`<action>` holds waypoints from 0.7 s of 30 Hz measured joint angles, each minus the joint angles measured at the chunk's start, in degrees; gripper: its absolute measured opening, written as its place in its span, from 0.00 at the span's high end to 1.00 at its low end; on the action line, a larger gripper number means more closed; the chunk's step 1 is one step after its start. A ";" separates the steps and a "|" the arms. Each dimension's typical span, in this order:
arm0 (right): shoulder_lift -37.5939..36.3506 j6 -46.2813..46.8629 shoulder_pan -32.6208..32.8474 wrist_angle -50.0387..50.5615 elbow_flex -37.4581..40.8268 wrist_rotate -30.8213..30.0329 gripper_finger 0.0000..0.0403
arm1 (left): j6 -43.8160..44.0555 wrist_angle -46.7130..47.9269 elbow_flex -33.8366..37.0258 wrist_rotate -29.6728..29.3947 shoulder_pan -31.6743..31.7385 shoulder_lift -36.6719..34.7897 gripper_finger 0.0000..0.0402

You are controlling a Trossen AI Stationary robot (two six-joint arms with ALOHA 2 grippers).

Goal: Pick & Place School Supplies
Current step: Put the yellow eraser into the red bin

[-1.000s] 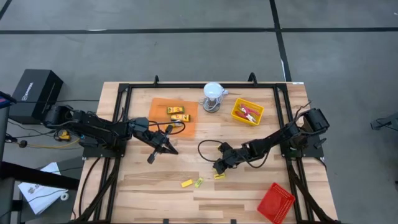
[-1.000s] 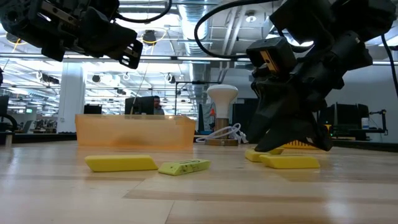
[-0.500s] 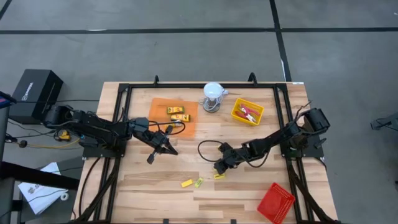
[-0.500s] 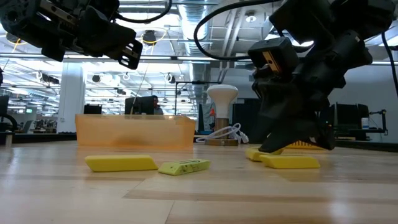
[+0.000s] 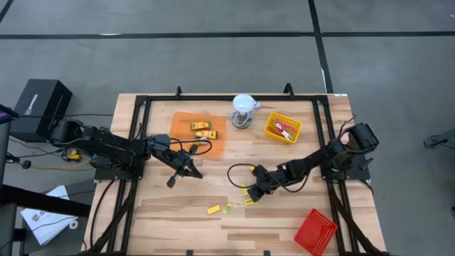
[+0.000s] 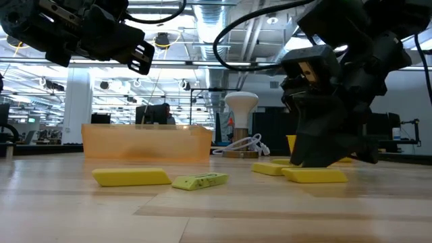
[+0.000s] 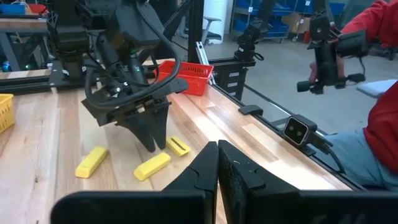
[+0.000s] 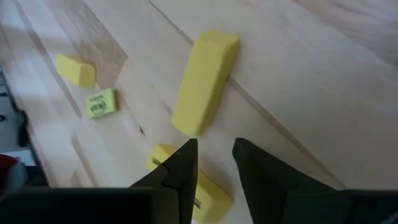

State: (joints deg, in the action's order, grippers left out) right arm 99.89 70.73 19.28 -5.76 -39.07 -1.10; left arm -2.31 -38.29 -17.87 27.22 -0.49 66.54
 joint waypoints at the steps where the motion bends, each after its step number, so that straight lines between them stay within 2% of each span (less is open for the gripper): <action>1: -0.79 -0.53 0.02 0.19 0.22 -0.86 0.73 | -0.11 -0.01 0.00 0.00 0.01 0.00 0.99; 7: -7.50 -4.22 -0.91 2.44 0.35 -8.45 0.73 | -1.22 -0.42 -0.02 -0.79 0.22 -0.02 0.99; 14: -8.14 -8.73 -2.53 3.79 -0.75 -12.50 0.73 | -3.33 0.19 -0.02 -8.54 0.24 -0.04 0.98; 18: -7.46 -13.28 -2.96 4.40 -2.41 -13.84 0.73 | -3.66 0.49 -0.02 -14.18 0.24 -0.04 0.92; 21: -7.83 -16.07 -2.92 5.56 -3.75 -15.31 0.73 | -4.61 0.58 -0.02 -15.89 0.24 -0.04 0.84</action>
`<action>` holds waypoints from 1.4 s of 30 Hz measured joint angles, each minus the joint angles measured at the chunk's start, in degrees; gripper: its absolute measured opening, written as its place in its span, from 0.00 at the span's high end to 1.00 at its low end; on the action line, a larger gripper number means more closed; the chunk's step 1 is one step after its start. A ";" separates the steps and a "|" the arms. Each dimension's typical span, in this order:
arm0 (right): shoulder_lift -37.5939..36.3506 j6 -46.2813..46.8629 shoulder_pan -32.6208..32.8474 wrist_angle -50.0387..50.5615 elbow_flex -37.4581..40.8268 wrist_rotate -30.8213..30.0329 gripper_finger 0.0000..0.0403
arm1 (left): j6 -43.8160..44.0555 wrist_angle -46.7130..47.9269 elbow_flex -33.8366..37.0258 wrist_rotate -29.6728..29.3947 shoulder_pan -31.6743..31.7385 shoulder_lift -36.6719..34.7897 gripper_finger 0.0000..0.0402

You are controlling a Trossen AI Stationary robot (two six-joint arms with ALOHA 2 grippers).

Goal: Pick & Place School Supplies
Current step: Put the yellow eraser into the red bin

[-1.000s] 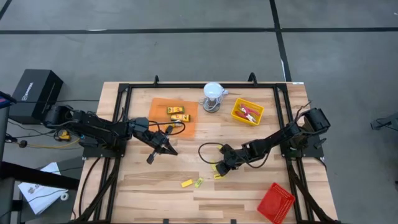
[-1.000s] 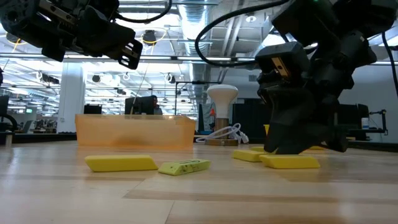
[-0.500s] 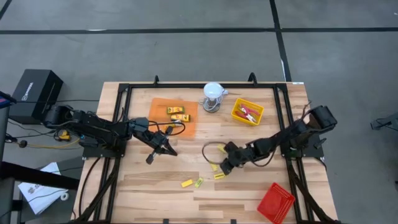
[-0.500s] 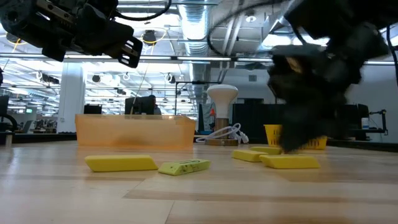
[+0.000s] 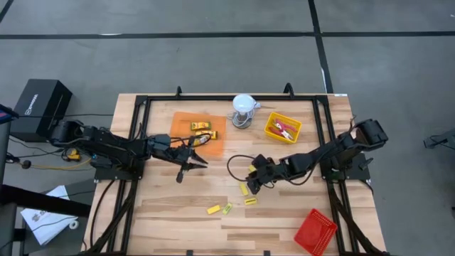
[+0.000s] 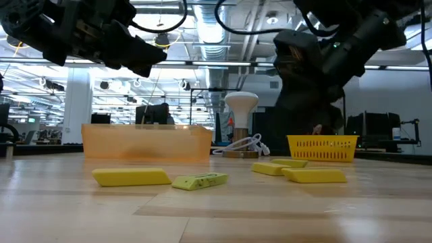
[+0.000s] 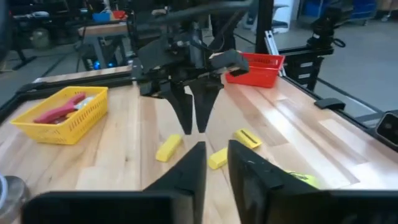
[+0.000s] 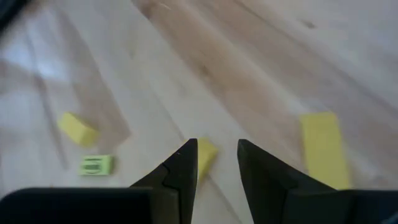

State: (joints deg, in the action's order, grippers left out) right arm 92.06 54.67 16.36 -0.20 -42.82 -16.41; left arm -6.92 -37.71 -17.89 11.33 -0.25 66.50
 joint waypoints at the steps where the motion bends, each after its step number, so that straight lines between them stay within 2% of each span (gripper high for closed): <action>1: -0.31 -0.80 0.00 2.04 -0.30 -0.59 0.73 | -0.14 -0.02 0.00 -0.41 0.00 0.00 0.82; 6: -0.51 -1.02 -1.10 11.17 -1.33 -2.87 0.73 | -0.10 0.00 0.00 -0.85 0.00 0.00 0.75; 9: -0.49 0.83 -1.95 12.41 -0.09 -2.79 0.73 | 0.21 0.00 0.00 -0.85 0.00 0.00 0.74; 34: 0.25 1.31 -2.75 4.66 2.02 -0.08 0.73 | 1.84 0.14 0.00 -0.80 0.00 0.00 0.74; 42: 0.12 3.31 -3.22 0.81 5.74 -0.14 0.73 | 2.91 0.48 0.00 -0.45 0.00 0.00 0.74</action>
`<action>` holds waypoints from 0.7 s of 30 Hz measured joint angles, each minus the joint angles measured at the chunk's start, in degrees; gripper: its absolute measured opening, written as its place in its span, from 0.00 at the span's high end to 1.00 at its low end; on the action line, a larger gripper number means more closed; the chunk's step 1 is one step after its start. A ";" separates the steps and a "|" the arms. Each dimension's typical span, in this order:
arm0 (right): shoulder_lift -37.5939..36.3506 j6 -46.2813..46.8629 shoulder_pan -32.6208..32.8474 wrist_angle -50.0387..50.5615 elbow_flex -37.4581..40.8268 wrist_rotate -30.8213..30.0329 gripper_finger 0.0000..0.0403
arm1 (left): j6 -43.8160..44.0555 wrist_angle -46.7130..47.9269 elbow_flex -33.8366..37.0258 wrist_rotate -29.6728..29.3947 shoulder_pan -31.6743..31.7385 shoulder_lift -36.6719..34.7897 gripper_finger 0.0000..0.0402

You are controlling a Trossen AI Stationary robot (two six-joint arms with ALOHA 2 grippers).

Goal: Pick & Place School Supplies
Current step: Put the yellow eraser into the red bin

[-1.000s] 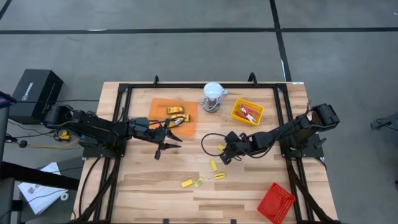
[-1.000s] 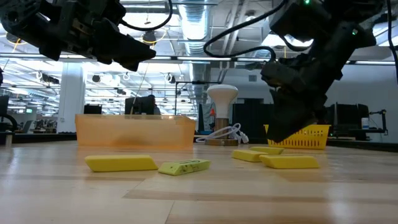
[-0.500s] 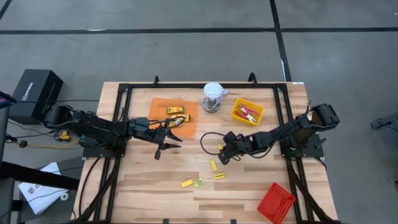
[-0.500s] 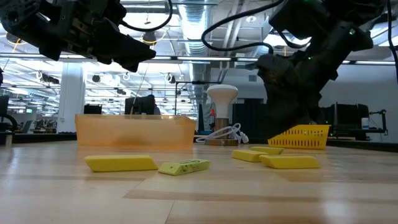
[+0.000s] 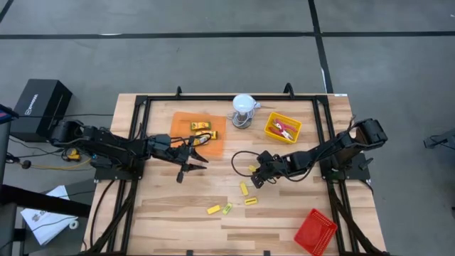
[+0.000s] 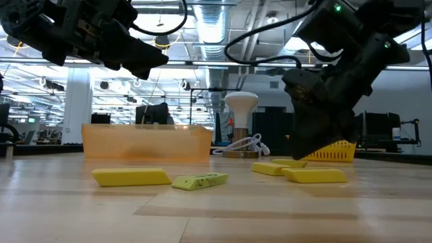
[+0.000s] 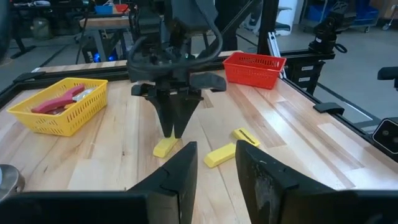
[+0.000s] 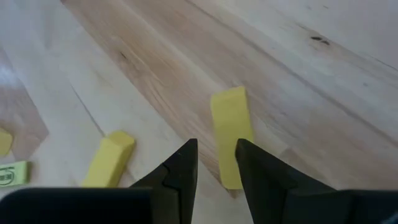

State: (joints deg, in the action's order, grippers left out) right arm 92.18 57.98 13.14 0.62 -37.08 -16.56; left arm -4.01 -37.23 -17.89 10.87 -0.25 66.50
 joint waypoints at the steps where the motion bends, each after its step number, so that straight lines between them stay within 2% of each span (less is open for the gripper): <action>1: -0.01 0.09 -0.11 -0.64 0.31 0.03 0.73 | 0.00 0.02 0.00 -0.01 0.00 0.00 0.74; 10: -0.11 -0.96 -1.26 -2.89 1.82 0.88 0.73 | 0.00 0.04 0.00 -0.02 0.00 0.00 0.74; 21: 0.00 -5.96 -6.02 -2.30 1.93 4.36 0.73 | 0.00 0.35 0.00 -0.04 0.00 0.00 0.74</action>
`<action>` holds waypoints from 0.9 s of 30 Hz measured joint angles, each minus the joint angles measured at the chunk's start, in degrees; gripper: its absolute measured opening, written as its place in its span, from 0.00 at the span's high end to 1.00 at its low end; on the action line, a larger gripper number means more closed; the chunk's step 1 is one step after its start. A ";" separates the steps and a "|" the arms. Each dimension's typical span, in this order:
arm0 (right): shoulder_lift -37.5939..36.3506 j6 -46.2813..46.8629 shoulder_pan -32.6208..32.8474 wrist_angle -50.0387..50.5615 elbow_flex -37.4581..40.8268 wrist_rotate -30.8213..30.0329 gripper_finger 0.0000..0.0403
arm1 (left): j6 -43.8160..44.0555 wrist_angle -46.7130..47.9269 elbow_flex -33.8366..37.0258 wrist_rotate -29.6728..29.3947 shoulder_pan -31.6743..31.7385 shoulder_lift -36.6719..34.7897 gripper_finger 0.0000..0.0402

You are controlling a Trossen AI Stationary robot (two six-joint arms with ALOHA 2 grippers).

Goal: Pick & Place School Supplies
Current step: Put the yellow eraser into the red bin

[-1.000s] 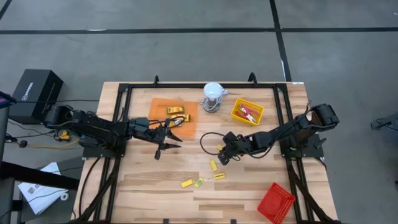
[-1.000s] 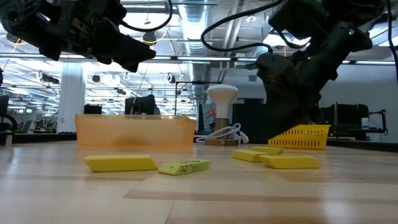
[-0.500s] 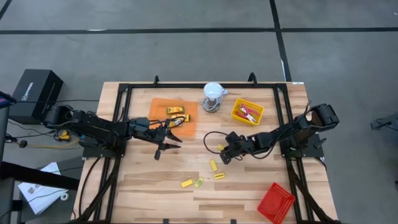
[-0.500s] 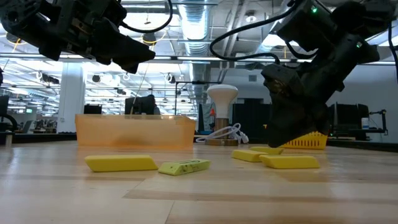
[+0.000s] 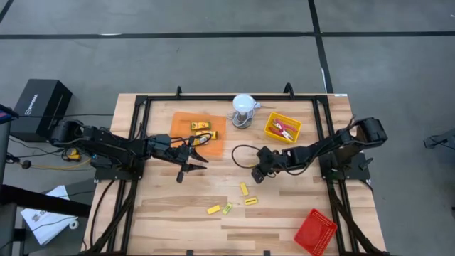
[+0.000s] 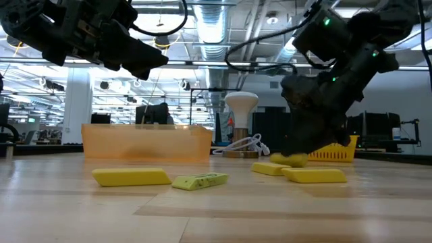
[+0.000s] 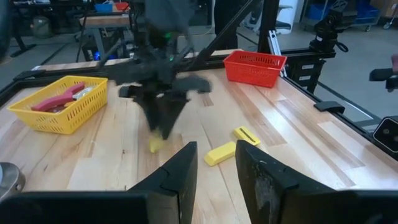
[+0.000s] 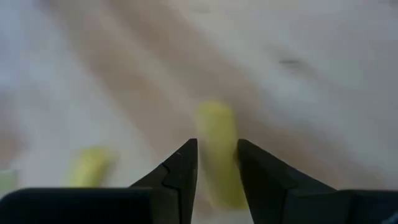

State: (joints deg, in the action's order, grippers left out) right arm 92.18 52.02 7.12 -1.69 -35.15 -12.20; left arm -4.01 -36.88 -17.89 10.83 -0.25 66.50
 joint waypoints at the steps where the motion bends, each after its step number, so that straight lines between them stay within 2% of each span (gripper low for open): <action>1: 0.35 -0.18 -0.44 0.08 0.25 -0.03 0.73 | 0.00 0.02 0.00 -0.02 0.00 0.00 0.74; 16: 0.13 -1.83 -2.45 0.32 0.08 1.79 0.74 | 0.00 0.74 0.00 -0.04 0.00 -0.02 0.74; 19: 0.13 -2.02 -2.58 0.30 0.08 2.45 0.79 | 0.00 0.74 0.00 -0.04 -0.02 -0.02 0.74; 22: 0.11 -3.32 -2.61 -0.05 0.08 3.77 0.94 | 0.00 0.74 0.00 -0.04 0.00 -0.02 0.76; 27: 0.11 -4.04 -2.49 -0.26 0.08 4.45 0.94 | 0.00 0.72 0.00 -0.04 0.00 -0.02 0.82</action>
State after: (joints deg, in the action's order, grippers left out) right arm 92.29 47.98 4.63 -1.95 -35.07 -7.75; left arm -4.01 -36.16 -17.89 10.79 -0.26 66.48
